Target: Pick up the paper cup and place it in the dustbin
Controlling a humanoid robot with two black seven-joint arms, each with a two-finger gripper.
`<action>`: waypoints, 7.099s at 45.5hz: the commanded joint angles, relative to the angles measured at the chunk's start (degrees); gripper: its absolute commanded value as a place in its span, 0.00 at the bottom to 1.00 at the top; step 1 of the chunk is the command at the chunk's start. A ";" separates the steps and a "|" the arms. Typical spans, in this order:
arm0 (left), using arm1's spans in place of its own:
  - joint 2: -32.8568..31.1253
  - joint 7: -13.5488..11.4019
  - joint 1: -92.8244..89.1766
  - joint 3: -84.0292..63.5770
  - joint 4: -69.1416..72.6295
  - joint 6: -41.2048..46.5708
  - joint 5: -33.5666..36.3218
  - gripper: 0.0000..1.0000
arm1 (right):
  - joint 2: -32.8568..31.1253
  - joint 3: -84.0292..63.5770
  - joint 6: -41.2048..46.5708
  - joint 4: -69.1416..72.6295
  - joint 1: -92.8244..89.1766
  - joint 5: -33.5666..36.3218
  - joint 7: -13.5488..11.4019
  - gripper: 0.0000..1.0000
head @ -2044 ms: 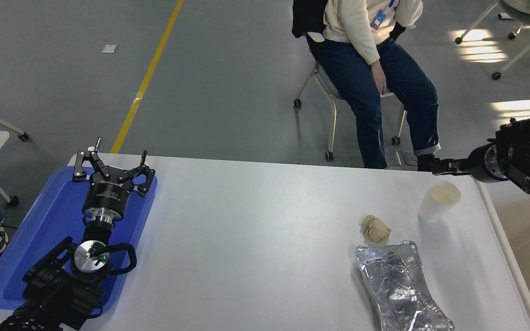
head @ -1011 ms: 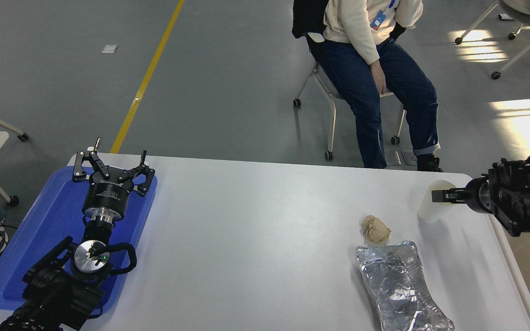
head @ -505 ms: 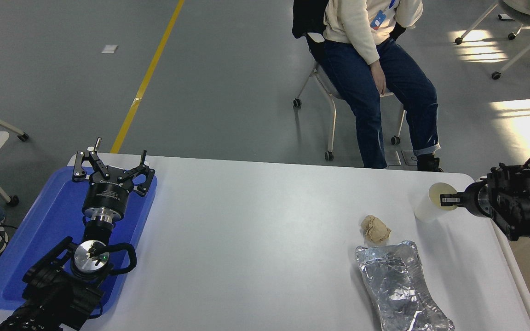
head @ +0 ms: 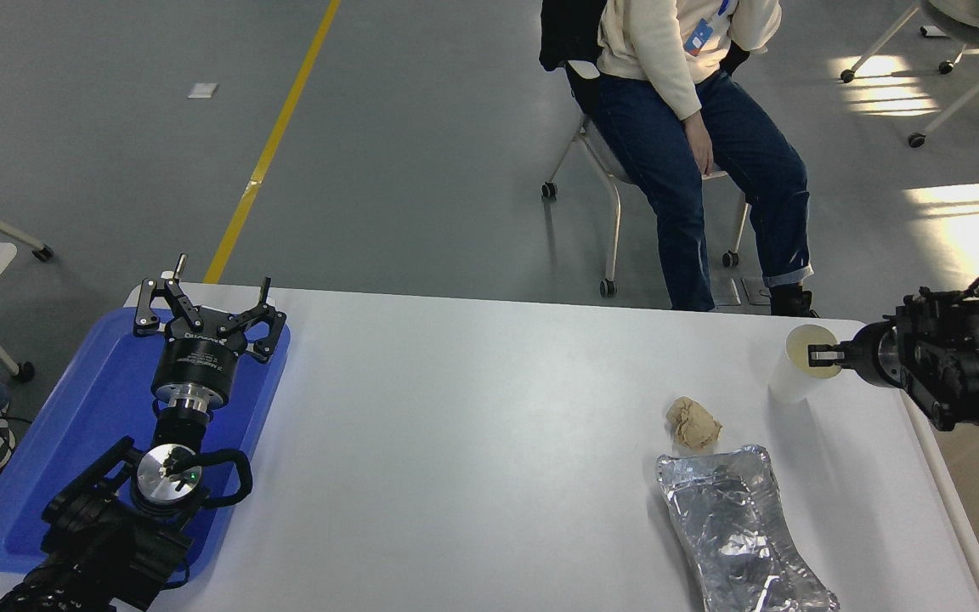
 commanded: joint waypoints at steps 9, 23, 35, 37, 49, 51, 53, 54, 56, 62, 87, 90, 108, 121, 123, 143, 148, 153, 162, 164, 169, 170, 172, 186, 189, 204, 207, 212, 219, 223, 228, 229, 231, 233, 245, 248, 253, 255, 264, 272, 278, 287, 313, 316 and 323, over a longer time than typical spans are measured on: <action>0.00 0.10 0.03 0.00 0.00 -0.09 0.09 1.00 | -8.60 -0.66 5.28 24.85 23.25 -2.37 0.26 0.00; 0.00 0.10 0.03 0.00 0.00 -0.09 0.09 1.00 | -12.82 -0.66 8.27 42.17 38.99 -8.35 -1.23 0.00; 0.00 0.10 0.03 0.00 0.00 -0.09 0.09 1.00 | -14.93 -0.75 12.14 46.40 45.58 -10.72 -1.49 0.00; 0.00 0.10 0.03 0.00 0.00 -0.09 0.09 1.00 | -15.46 -0.75 13.01 46.49 46.37 -11.52 -1.58 0.00; 0.00 0.10 0.03 0.00 0.00 -0.09 0.09 1.00 | -17.21 -0.84 16.36 46.49 50.42 -14.07 -1.67 0.00; 0.00 0.10 0.03 0.00 0.00 -0.09 0.09 1.00 | -17.74 -0.84 17.32 46.49 51.56 -14.33 -1.84 0.00; 0.00 0.10 0.03 0.00 0.00 -0.09 0.09 1.00 | -18.09 -0.84 17.94 46.49 52.09 -14.33 -1.93 0.00; 0.00 0.10 0.03 0.00 0.00 -0.09 0.09 1.00 | -18.18 -0.84 18.12 46.49 52.35 -14.33 -1.93 0.00; 0.00 0.10 0.03 0.00 0.00 -0.09 0.09 1.00 | -18.53 -0.84 18.47 46.49 52.79 -14.42 -1.93 0.00; 0.00 0.10 0.03 0.00 0.00 0.00 0.09 1.00 | -19.32 -0.84 19.17 46.49 53.58 -15.65 -2.11 0.00; 0.00 0.01 0.03 0.00 0.00 0.00 0.00 1.00 | -27.76 -0.66 18.29 43.59 50.42 -18.46 -3.25 0.00; 0.00 0.01 0.03 0.00 0.00 0.00 0.00 1.00 | -29.08 -0.57 17.59 41.66 48.93 -19.86 -3.25 0.00; 0.00 0.01 -0.06 0.00 0.00 0.00 0.00 1.00 | -31.37 -0.40 12.67 19.43 30.04 -21.19 -0.18 0.00; 0.00 -0.07 0.03 0.00 0.00 0.00 0.00 1.00 | -29.79 1.18 7.13 -0.88 9.04 -18.03 5.10 0.00; 0.00 -0.07 -0.06 0.00 0.09 0.00 0.00 1.00 | -29.70 1.71 6.17 -2.72 6.05 -16.27 5.10 0.00; 0.00 -0.16 0.03 0.00 0.09 0.00 0.00 1.00 | -24.43 3.47 -1.56 -13.89 -16.46 2.28 4.13 0.00; 0.00 -0.16 -0.06 0.00 0.09 0.00 0.00 1.00 | -22.76 5.22 -4.03 -13.98 -20.24 4.03 3.43 0.00; 0.00 -0.16 0.03 0.00 0.09 0.00 0.00 1.00 | -21.00 8.12 -6.31 -13.98 -23.40 4.65 2.46 0.00; 0.00 -0.16 -0.06 0.00 0.09 0.00 0.00 1.00 | -18.62 12.25 -9.83 -13.98 -27.71 4.74 1.76 0.00; 0.00 -0.16 0.03 0.00 0.09 0.00 0.00 1.00 | -18.18 13.13 -10.36 -13.90 -28.24 4.74 1.76 0.00; 0.00 -0.16 0.03 0.00 0.09 0.00 0.00 1.00 | -17.31 14.45 -11.41 -13.89 -29.29 4.74 1.76 0.00; 0.00 -0.16 0.03 0.00 0.09 0.00 0.00 1.00 | -17.13 14.46 -11.68 -13.89 -29.47 4.74 1.76 0.00; 0.00 -0.16 0.03 0.00 0.09 0.00 0.00 1.00 | -16.78 14.54 -12.20 -13.89 -29.91 4.74 1.85 0.00; 0.00 -0.16 0.03 0.00 0.09 0.00 0.00 1.00 | -15.55 14.54 -13.52 -13.89 -30.18 4.83 1.85 0.24; 0.00 -0.16 0.03 0.00 0.09 0.09 0.00 1.00 | -15.37 14.72 -13.79 -13.89 -30.18 4.92 1.85 0.68; 0.00 -0.16 -0.06 0.00 0.09 0.00 0.00 1.00 | -14.93 16.92 -13.88 -13.89 -29.12 5.62 2.46 0.98; 0.00 -0.16 -0.06 0.00 0.09 0.00 0.00 1.00 | -14.93 16.92 -13.79 -13.89 -28.25 5.62 2.64 0.98; 0.00 -0.16 -0.06 0.00 0.09 0.00 0.00 1.00 | -14.84 16.48 -13.88 -13.98 -26.57 5.53 3.34 0.98; 0.00 -0.16 -0.06 0.00 0.09 0.00 0.00 1.00 | -14.58 16.56 -13.79 -13.89 -22.71 5.53 4.83 0.99; 0.00 -0.16 -0.06 0.00 0.09 0.00 0.00 1.00 | -14.58 16.83 -13.61 -13.81 -20.51 5.53 4.83 0.99; 0.00 -0.16 -0.06 0.00 0.09 0.00 0.00 1.00 | -14.58 16.48 -13.26 -13.28 -18.14 5.53 4.84 0.99; 0.00 -0.25 0.03 0.00 0.09 0.00 0.00 1.00 | -14.58 16.39 -13.09 -13.19 -17.61 5.44 4.83 0.99; 0.00 -0.25 0.03 0.00 0.09 0.00 0.00 1.00 | -14.49 16.21 -12.91 -12.84 -16.12 5.09 4.83 0.99; 0.00 -0.25 0.03 0.00 0.09 0.09 0.00 1.00 | -14.32 15.95 -12.73 -12.40 -14.54 4.65 4.83 0.99; 0.00 -0.16 0.03 0.00 0.09 0.09 0.00 1.00 | -14.40 4.97 -12.65 -1.95 -0.92 4.22 4.83 1.00; 0.00 -0.16 0.03 0.00 0.09 0.09 0.00 1.00 | -14.58 2.25 -12.64 2.00 2.68 3.25 4.83 1.00; 0.00 -0.25 0.03 0.00 0.09 0.09 0.00 1.00 | -15.19 -0.66 -12.64 11.13 8.75 1.14 4.57 1.00; 0.00 -0.25 0.03 0.00 0.09 0.09 0.00 1.00 | -16.16 -1.36 -12.73 15.26 11.47 0.18 4.31 1.00; 0.00 -0.16 -0.06 0.00 0.09 0.09 0.00 1.00 | -17.22 -4.44 -12.64 31.79 21.93 -4.83 3.52 1.00; 0.00 -0.16 -0.06 0.00 0.09 0.09 0.00 1.00 | -17.13 -6.81 -13.08 46.55 29.49 -5.37 2.90 1.00; 0.00 -0.16 -0.06 0.00 0.09 0.09 0.00 1.00 | -16.69 -8.04 -13.35 57.02 34.50 -5.37 1.23 1.00; 0.00 -0.16 -0.06 0.00 0.09 0.00 0.09 1.00 | -14.41 -11.64 -13.26 64.15 39.96 -5.45 0.70 1.00; 0.00 -0.16 -0.06 0.00 0.09 0.00 0.00 1.00 | -3.07 -21.58 -11.68 77.51 55.34 -8.62 1.23 1.00; 0.00 -0.16 -0.06 0.00 0.09 0.00 0.00 1.00 | -2.36 -21.58 -10.28 77.60 56.22 -8.36 1.23 1.00; 0.00 -0.08 -0.06 0.00 0.09 0.00 0.00 1.00 | -0.52 -20.97 -5.88 78.48 59.03 -6.43 1.23 1.00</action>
